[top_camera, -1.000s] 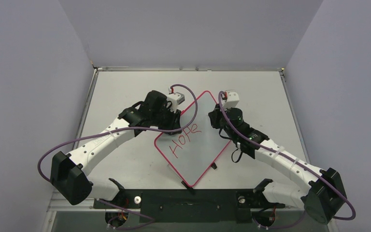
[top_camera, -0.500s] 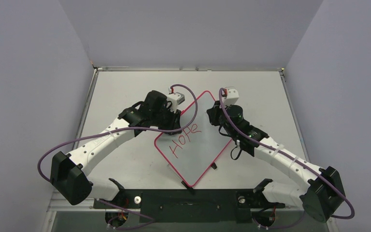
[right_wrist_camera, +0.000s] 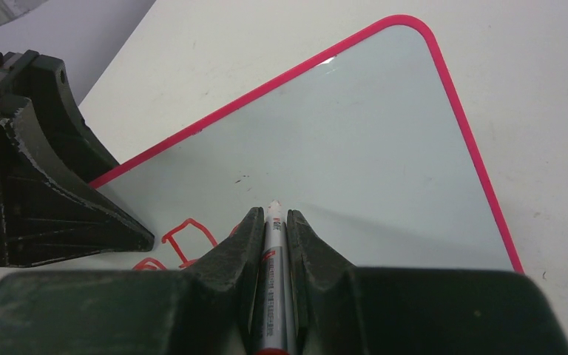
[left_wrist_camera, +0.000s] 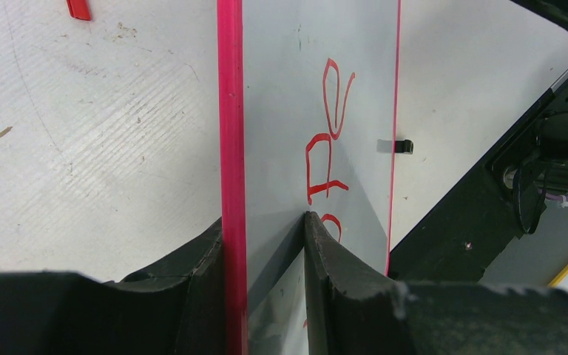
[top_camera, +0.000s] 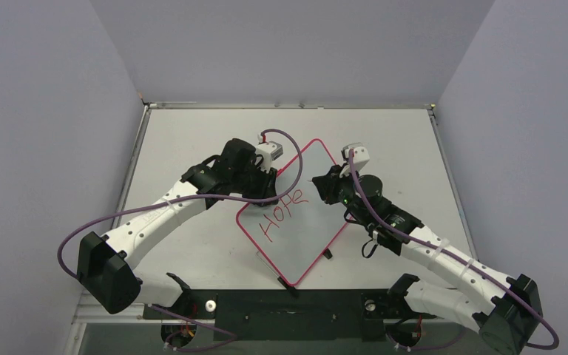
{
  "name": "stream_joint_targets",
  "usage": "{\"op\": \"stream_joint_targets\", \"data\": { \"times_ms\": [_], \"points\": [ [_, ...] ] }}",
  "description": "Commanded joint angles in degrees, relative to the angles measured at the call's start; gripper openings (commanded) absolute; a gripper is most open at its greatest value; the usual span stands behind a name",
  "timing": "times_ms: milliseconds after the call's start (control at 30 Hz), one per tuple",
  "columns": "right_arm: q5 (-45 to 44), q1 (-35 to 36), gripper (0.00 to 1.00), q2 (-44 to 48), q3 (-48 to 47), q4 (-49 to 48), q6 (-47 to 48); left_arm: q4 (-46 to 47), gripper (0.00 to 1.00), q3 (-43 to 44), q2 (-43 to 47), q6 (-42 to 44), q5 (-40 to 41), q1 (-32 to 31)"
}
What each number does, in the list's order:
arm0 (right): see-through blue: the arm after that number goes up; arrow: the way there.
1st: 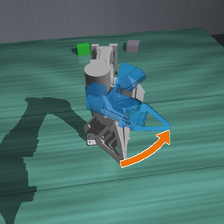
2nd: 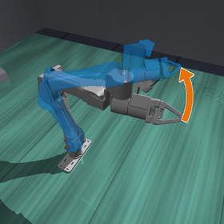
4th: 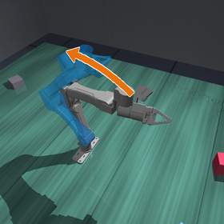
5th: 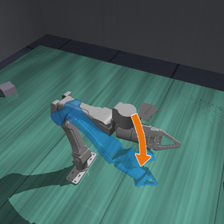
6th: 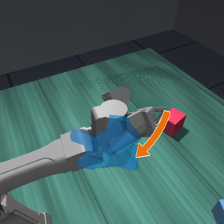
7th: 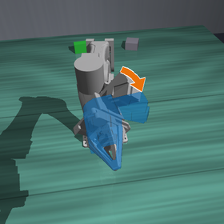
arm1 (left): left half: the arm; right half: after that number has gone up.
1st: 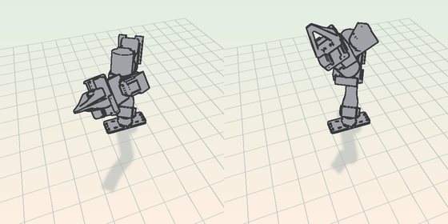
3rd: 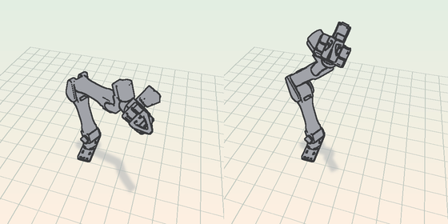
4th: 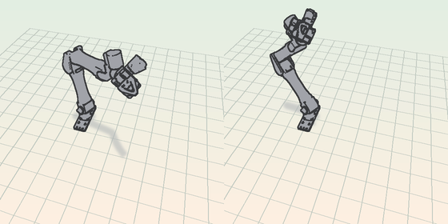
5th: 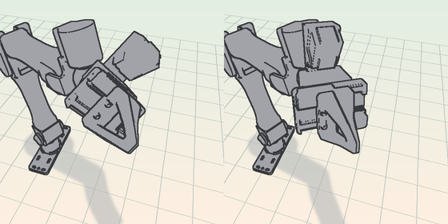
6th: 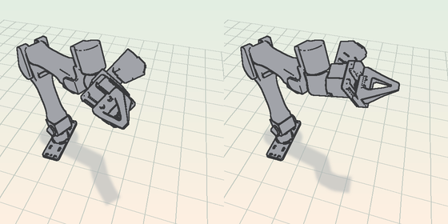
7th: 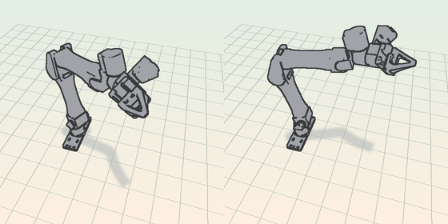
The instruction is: Write a sentence on the whiteboard
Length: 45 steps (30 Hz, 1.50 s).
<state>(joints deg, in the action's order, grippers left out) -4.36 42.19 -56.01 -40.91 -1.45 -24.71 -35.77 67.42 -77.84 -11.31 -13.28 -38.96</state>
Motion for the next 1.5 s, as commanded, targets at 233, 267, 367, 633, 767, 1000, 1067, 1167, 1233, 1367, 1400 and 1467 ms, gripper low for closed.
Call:
{"op": "stream_joint_targets", "data": {
  "times_ms": [233,267,367,633,767,1000,1067,1167,1233,1367,1400,1467],
  "points": [
    [0.24,2.44,0.0,-1.83,-3.65,-1.85,0.13,-4.11,0.0,-1.94,-0.81,9.66,12.56,-0.49],
    [-0.07,3.59,0.0,-1.45,-3.26,-1.44,0.57,-4.17,0.0,-1.89,-0.81,9.69,12.61,-0.5],
    [-1.14,6.7,0.0,-0.48,-0.8,-0.45,1.23,-4.08,0.0,-1.93,-0.82,9.64,12.72,-0.46],
    [0.23,17.11,0.0,9.25,10.77,-3.96,-1.57,-4.16,0.0,-1.85,-1.5,9.61,12.83,-0.46],
    [-0.65,23.35,0.0,12.37,14.69,-6.21,-1.87,-4.29,0.0,-1.84,-1.53,9.56,12.83,-0.43],
    [-4.7,34.0,0.0,9.42,16.79,-11.73,0.34,-4.28,0.0,-1.81,-1.94,9.45,13.87,-0.74],
    [-5.58,36.26,0.0,7.34,16.62,-13.75,1.0,-4.27,0.0,-1.8,-2.04,9.42,14.2,-0.81],
    [-6.76,38.13,0.0,3.76,15.7,-15.68,1.68,-4.31,0.0,-1.85,-2.28,9.39,14.41,-0.98],
    [-7.5,38.67,0.0,1.95,14.77,-15.99,2.35,-4.39,0.0,-1.88,-2.29,9.42,14.49,-0.97],
    [-9.38,38.79,0.0,0.32,13.73,-16.01,3.35,-4.35,0.0,-1.83,-2.57,9.41,14.42,-1.03],
    [-9.72,38.81,0.0,-0.1,13.52,-15.64,3.77,-4.38,0.0,-1.84,-2.58,9.41,14.42,-1.07],
    [-10.77,38.84,0.0,-0.47,12.88,-15.12,4.39,-4.44,0.0,-1.75,-2.64,9.46,14.42,-1.15]
  ]
}}
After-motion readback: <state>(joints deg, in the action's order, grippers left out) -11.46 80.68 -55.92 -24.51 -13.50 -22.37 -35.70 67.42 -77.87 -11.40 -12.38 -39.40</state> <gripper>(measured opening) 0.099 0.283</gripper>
